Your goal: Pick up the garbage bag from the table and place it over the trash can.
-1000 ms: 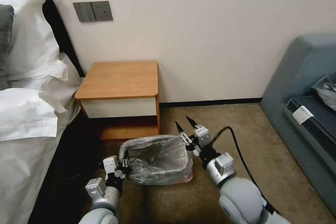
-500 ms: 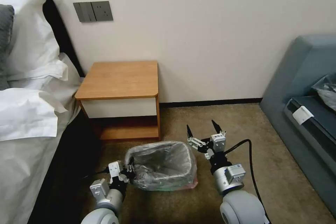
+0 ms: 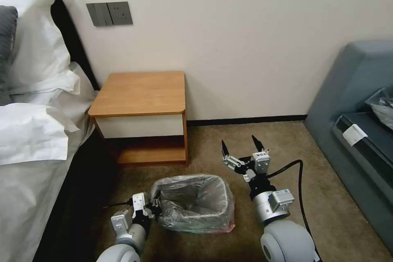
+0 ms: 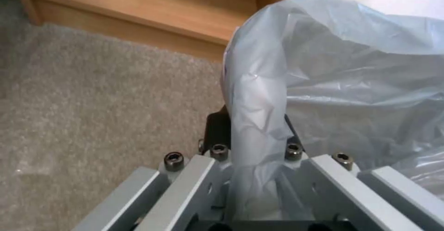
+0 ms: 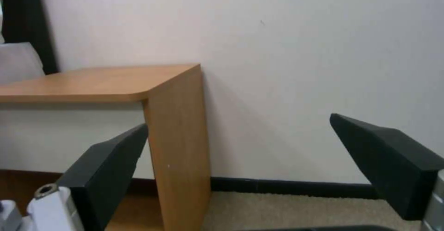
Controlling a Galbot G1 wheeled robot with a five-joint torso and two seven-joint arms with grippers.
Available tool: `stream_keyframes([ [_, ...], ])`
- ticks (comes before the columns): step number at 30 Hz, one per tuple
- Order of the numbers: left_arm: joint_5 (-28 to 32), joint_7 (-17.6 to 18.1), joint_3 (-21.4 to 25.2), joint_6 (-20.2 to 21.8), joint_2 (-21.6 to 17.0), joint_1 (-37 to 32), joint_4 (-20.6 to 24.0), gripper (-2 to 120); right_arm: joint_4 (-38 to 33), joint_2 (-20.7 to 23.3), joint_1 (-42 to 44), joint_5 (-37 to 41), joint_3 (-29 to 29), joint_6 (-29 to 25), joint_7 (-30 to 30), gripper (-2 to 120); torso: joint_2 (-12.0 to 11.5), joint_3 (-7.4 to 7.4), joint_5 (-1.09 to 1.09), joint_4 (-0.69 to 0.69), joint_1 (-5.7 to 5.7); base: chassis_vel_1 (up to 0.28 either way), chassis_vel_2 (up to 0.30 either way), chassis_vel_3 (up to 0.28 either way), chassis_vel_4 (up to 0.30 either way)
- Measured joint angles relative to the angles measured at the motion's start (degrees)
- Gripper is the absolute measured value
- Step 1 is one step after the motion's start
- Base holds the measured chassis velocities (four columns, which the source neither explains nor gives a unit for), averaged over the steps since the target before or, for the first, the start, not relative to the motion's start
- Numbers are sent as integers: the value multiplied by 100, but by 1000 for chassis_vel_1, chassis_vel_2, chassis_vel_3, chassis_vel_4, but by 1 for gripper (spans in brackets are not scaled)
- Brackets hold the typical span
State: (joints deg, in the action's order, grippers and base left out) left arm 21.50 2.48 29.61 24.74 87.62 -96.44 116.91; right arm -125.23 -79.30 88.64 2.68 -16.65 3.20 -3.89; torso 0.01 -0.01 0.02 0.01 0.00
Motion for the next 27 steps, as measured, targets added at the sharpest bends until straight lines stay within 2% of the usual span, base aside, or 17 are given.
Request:
stream_keyframes([
  [2,-7,-7,0,-20,-7,-12,0,6,-4,6,13,-1,-18,-4,13,100,0,0,0,0,0,0,0,0,0],
  [6,-19,-12,-13,-17,-15,-23,69,26,-12,-44,79,-75,37,-28,63,100,-1,1,-5,-2,0,0,0,0,0],
  [7,-19,-12,-13,-17,-15,-23,69,26,-12,-44,79,-75,37,-28,63,100,-1,1,-5,-2,0,0,0,0,0],
  [10,-22,-30,-25,-44,-25,-42,91,41,16,-114,89,-135,122,-42,83,100,0,1,-5,-2,0,0,0,0,0],
  [11,-22,-30,-25,-44,-25,-42,91,41,16,-114,89,-135,122,-42,83,100,0,1,-5,-2,0,0,0,0,0],
  [14,-25,-73,-29,-265,-28,-52,98,55,47,-123,83,-162,146,-49,104,100,-1,1,-3,-2,0,0,0,0,0],
  [16,-32,-79,-28,-330,-28,-53,103,58,56,-121,81,-168,145,-56,108,100,-1,1,-3,-1,0,0,0,0,0],
  [19,-92,-84,-28,-540,-4,-71,142,73,80,-133,101,-199,151,-83,117,100,-1,1,-2,-1,0,0,0,0,0],
  [20,-92,-84,-28,-540,-4,-71,142,73,80,-133,101,-199,151,-83,117,100,-1,1,-2,-1,0,0,0,0,0],
  [23,-199,-77,-51,-687,21,-107,167,88,112,-182,137,-279,223,-114,134,100,0,1,-2,-1,0,0,0,0,0],
  [27,-250,-61,-61,-740,32,-119,157,98,166,-219,138,-329,290,-129,139,100,-1,1,-2,-1,0,0,0,0,0],
])
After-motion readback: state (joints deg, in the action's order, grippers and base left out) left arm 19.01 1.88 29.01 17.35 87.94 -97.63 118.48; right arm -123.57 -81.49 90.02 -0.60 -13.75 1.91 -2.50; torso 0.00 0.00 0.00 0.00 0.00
